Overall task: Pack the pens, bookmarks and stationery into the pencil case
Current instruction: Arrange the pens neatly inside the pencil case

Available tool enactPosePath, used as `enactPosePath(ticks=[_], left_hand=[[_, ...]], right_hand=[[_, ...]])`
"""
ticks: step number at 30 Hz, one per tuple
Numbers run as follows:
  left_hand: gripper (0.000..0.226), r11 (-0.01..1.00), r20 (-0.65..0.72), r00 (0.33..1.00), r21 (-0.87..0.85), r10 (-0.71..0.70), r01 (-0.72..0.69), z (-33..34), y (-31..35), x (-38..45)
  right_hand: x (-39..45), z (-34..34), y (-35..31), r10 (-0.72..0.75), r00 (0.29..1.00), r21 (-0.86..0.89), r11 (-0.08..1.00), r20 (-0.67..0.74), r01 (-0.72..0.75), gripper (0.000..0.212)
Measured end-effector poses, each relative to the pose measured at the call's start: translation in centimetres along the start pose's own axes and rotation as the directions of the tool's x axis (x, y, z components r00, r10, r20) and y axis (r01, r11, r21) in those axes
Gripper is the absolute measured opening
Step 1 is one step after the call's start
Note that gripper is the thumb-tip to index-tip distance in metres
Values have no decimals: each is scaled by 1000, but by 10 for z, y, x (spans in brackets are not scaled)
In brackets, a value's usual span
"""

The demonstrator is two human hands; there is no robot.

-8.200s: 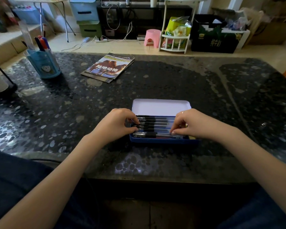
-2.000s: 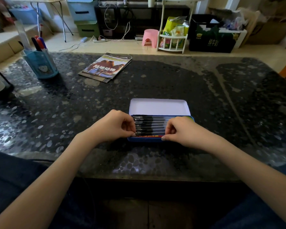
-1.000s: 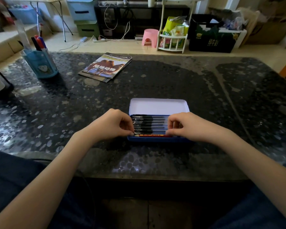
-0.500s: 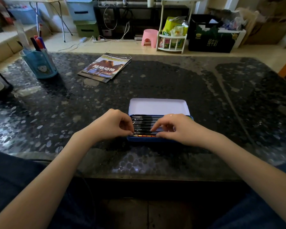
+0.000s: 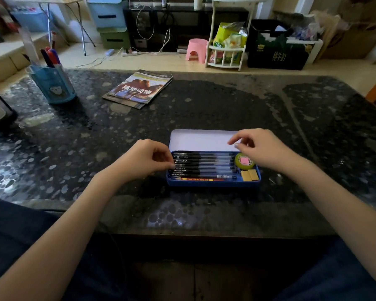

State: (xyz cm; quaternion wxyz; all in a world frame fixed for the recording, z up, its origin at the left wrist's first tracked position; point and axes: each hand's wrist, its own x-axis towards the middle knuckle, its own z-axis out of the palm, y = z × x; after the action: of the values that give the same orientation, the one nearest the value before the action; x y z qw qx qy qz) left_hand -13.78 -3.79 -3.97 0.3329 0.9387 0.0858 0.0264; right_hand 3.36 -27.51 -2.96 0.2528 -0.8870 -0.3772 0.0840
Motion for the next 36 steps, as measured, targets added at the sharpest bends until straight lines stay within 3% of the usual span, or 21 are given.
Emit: enactPosePath(ticks=[4,8,16,19,23,25,28,30,33,36], left_hand=[[20,997,-76,996,57,-42,46,3,-8,2],[21,991,-94,993,99,-77,86,4,-11,5],[16,987,-68,992,118,-102,110,6,-12,5],[11,986,-66,988,81,-137,143,8,-12,6],[9,970,-97,978,-175,-186,167,6,-9,6],[26,974,-24,988,-170,-155,149,3,-11,6],[77,977,124,979,-121,-161,176,-1,-11,4],[97,978,162,974,-108,-160,179,0,-12,3],[87,993,151,981,8,-119,119,5,-13,1],[76,994,105,991,83,-85,77,9,-16,2]], right_hand=[[6,-13,20,161,984,-156,977,75,-148,15],[5,-16,20,232,945,-168,966,229,-197,29],[9,-9,27,230,950,-180,965,211,-193,33],[20,-2,39,292,951,-99,954,99,-282,37],[31,12,50,429,903,137,893,25,-429,38],[33,18,49,472,881,318,833,18,-453,39],[34,24,44,509,860,467,753,35,-464,37],[33,26,42,525,847,565,677,76,-471,44],[29,24,38,534,840,707,558,95,-435,52],[25,17,31,503,859,819,453,92,-353,46]])
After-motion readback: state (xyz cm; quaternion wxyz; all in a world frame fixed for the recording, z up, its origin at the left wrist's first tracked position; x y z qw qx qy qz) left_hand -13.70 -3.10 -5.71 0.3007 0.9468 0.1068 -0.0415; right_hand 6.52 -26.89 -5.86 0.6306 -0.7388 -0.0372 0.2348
